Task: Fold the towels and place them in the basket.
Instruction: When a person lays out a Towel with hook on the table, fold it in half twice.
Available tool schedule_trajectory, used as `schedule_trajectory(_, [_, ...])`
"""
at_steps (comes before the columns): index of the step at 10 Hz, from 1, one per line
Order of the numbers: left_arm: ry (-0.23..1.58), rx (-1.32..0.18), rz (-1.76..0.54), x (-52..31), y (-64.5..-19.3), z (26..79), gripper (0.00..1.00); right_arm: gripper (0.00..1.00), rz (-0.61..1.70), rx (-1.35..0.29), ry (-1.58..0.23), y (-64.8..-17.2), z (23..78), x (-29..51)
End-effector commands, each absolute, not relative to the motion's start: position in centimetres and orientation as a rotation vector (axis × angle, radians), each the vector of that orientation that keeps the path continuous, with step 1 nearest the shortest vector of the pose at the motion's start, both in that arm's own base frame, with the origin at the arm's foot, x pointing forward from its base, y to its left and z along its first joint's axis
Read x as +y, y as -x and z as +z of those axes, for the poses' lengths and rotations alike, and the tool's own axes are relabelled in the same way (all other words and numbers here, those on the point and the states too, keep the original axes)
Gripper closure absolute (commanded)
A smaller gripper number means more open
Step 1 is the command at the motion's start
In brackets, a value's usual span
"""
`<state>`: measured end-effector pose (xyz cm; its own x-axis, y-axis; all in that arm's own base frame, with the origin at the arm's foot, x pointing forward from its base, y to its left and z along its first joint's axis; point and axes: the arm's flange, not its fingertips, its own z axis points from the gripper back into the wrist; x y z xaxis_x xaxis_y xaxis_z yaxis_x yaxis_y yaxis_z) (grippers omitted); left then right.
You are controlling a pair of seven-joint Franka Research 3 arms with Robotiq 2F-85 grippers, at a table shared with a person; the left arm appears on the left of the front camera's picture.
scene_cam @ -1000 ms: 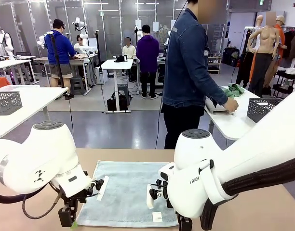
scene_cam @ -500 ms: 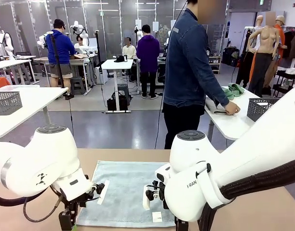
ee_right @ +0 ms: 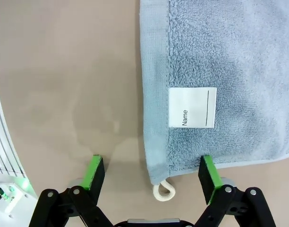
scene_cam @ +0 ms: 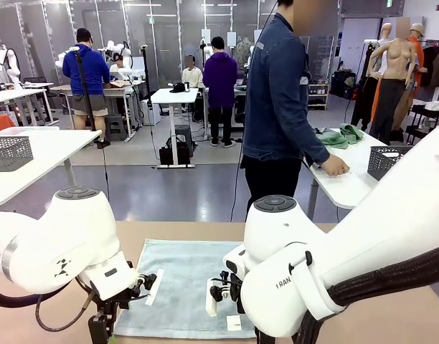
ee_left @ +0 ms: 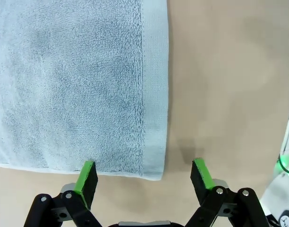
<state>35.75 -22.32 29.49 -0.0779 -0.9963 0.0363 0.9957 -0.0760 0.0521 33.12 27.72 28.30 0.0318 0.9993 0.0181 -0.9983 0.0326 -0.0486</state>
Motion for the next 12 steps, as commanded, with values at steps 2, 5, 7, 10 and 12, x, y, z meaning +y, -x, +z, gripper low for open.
schedule_trajectory(2, [-0.022,-0.100,-1.642,-21.6,-34.2,28.3,0.20,0.20,1.507,-0.058,0.025,-33.6,27.6,28.1])
schedule_trajectory(5, [-0.027,-0.103,-1.634,-21.9,-34.3,28.4,0.20,0.26,1.506,-0.059,0.025,-33.9,27.6,27.9])
schedule_trajectory(7, [-0.036,-0.106,-1.643,-22.1,-34.3,28.5,0.39,0.43,1.506,-0.065,0.023,-34.0,27.7,27.7])
schedule_trajectory(10, [-0.041,-0.102,-1.648,-22.4,-34.4,28.6,0.39,0.43,1.502,-0.064,0.033,-34.2,27.7,27.7])
schedule_trajectory(12, [-0.050,-0.095,-1.656,-22.6,-34.4,28.7,0.58,0.58,1.508,-0.067,0.035,-34.2,27.9,27.8])
